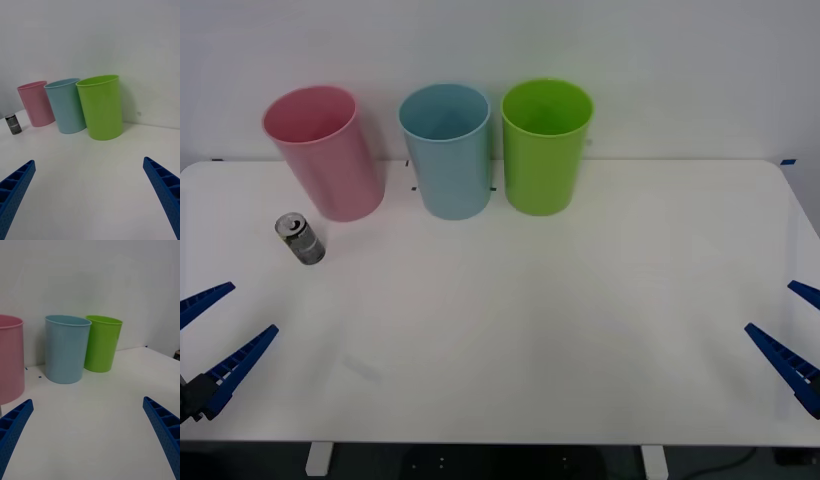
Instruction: Grasp the object on the table and drop it into the matching bin: aluminum can to the light blue bin, PET bottle to the pink bin.
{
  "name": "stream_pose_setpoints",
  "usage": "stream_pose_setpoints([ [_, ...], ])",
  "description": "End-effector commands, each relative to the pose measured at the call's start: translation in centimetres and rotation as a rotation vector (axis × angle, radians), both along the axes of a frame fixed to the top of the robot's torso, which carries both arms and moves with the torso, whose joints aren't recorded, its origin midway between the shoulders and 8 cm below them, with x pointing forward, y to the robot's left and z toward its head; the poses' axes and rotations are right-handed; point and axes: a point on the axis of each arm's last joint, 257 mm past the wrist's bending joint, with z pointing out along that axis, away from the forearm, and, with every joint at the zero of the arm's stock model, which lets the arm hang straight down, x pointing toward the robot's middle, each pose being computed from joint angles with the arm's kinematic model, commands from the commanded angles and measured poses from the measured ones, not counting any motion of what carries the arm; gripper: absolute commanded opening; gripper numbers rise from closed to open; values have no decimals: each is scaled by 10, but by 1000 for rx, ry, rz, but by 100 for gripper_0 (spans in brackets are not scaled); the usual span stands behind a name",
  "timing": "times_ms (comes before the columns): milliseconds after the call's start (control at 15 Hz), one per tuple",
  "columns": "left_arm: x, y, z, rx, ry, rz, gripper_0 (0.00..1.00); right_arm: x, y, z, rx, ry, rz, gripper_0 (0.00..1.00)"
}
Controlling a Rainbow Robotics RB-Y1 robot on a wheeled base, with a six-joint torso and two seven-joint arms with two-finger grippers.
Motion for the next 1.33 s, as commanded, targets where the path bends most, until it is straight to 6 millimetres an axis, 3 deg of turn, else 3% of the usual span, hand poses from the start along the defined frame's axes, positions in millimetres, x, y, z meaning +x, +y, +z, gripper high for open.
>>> stream_pose_setpoints([
  [67,0,0,0,0,0,0,100,0,0,0,0,0,0,100],
  [133,-4,2,-10,-9,19,13,100,0,0,0,0,0,0,100],
  [333,-7,2,-6,20,14,8,100,0,0,0,0,0,0,100],
  [733,-17,22,-24,50,55,85,100,0,0,0,0,0,0,100],
  [1333,-8,51,-66,143,102,280,100,0,0,0,0,0,0,100],
])
